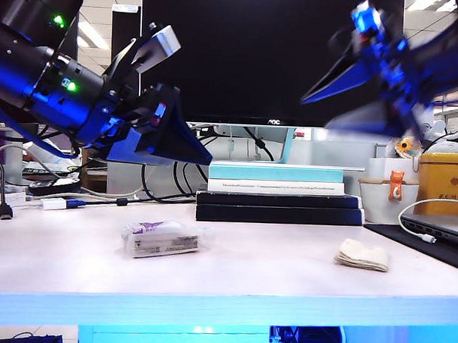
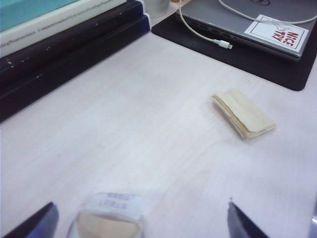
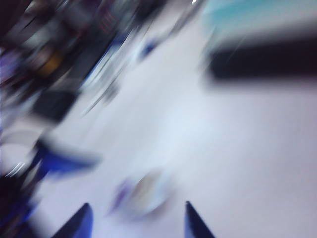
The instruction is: Pick up a packet of tissues from the table with the left hand, then take a tissue from it with the right hand.
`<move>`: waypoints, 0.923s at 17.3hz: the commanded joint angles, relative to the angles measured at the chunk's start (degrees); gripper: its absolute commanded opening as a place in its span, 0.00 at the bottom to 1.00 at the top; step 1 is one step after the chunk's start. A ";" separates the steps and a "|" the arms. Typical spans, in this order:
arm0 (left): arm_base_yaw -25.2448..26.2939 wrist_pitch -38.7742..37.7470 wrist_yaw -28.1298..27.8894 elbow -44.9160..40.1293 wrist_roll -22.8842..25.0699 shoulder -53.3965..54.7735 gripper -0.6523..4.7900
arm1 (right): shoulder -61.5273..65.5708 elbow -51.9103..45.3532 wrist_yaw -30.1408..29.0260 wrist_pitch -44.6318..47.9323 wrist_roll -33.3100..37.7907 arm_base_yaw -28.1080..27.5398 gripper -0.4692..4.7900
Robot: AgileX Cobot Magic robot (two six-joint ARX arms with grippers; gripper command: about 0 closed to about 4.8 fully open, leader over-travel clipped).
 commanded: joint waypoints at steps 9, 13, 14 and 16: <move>24.17 -12.92 -3.32 -0.13 -4.07 -26.88 0.79 | -29.83 -1.97 34.27 -13.07 -15.87 0.04 0.48; 33.66 -18.58 -5.55 -5.99 -5.25 -46.49 0.78 | -44.83 -13.99 40.00 -12.52 -15.26 0.07 0.48; 33.66 -18.60 -7.67 -8.22 -5.57 -50.27 0.78 | -48.15 -16.59 41.42 -12.37 -14.73 0.07 0.48; 33.66 -21.81 -11.47 -14.16 -9.27 -59.84 0.75 | -56.98 -22.14 43.10 -12.87 -11.63 0.09 0.46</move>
